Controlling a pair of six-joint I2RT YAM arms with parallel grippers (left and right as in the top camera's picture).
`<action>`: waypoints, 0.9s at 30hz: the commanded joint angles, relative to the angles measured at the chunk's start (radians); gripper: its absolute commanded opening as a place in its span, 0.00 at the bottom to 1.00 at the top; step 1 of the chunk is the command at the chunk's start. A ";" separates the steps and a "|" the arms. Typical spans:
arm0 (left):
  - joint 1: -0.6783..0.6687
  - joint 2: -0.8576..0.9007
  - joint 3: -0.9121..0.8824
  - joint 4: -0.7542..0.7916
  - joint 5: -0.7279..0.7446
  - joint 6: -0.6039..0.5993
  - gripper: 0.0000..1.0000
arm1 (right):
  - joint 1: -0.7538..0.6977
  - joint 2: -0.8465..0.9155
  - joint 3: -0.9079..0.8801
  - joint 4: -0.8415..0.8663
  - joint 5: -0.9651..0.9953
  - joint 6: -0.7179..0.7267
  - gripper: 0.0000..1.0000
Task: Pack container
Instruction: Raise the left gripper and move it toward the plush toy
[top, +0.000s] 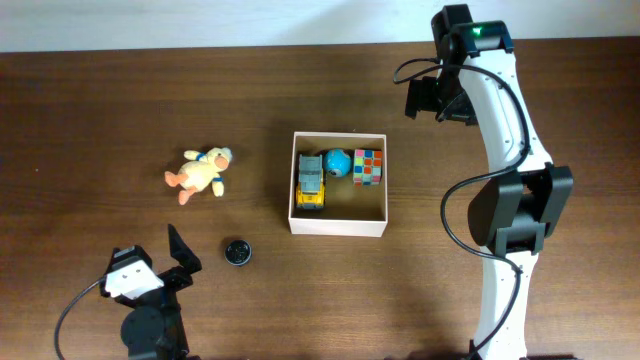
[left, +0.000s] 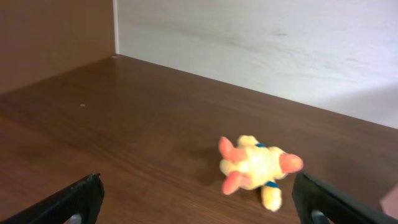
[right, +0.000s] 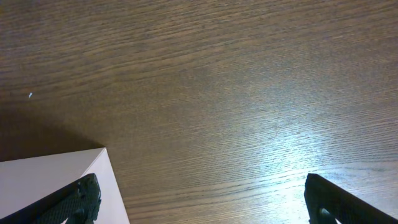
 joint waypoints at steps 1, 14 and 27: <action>-0.003 -0.008 -0.007 0.029 -0.082 0.029 0.99 | -0.005 -0.026 -0.006 0.001 0.016 0.005 0.99; -0.002 0.097 0.126 0.028 0.048 -0.062 0.99 | -0.005 -0.026 -0.006 0.020 0.016 0.005 0.99; -0.002 0.828 0.818 -0.406 0.051 -0.038 0.99 | -0.063 -0.026 -0.006 0.080 0.023 0.009 0.99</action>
